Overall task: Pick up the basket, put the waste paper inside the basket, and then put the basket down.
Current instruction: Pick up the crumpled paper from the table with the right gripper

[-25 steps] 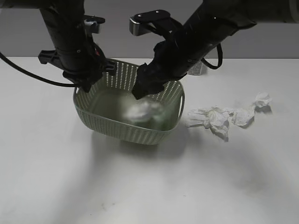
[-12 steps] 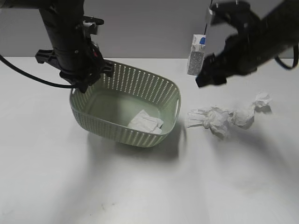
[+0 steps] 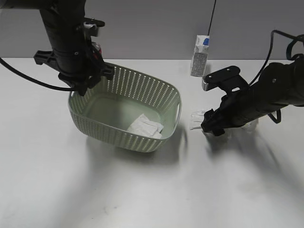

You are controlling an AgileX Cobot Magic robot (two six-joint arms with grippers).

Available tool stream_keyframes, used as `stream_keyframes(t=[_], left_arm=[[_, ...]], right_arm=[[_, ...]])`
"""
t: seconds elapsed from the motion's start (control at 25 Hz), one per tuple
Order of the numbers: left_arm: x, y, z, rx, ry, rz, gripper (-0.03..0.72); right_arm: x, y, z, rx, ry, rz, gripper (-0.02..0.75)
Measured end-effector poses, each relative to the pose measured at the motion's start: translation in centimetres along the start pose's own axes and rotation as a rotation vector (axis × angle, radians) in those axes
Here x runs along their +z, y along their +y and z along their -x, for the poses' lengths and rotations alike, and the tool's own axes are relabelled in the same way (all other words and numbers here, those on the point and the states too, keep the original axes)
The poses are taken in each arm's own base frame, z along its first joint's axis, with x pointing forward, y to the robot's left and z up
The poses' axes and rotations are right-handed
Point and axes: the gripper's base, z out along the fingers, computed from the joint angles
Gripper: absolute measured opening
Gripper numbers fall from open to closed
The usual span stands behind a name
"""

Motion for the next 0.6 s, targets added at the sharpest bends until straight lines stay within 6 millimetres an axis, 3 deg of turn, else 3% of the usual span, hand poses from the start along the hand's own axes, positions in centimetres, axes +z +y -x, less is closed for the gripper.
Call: stream_keyframes(t=[0.2, 0.36, 0.48, 0.6], left_arm=[[0.0, 0.0, 0.0, 0.000, 0.001, 0.000, 0.000], [0.0, 0.0, 0.0, 0.000, 0.003, 0.001, 0.000], [0.0, 0.0, 0.0, 0.000, 0.003, 0.001, 0.000], [0.0, 0.0, 0.0, 0.000, 0.003, 0.001, 0.000]], right_arm=[[0.8, 0.0, -0.4, 0.000, 0.009, -0.006, 0.375], [0.2, 0.0, -0.2, -0.001, 0.015, 0.004, 0.076], [-2.6, 0.3, 1.4, -0.012, -0.066, 0.007, 0.011], [-7.3, 1.4, 3.8, -0.037, -0.213, 0.014, 0.005]])
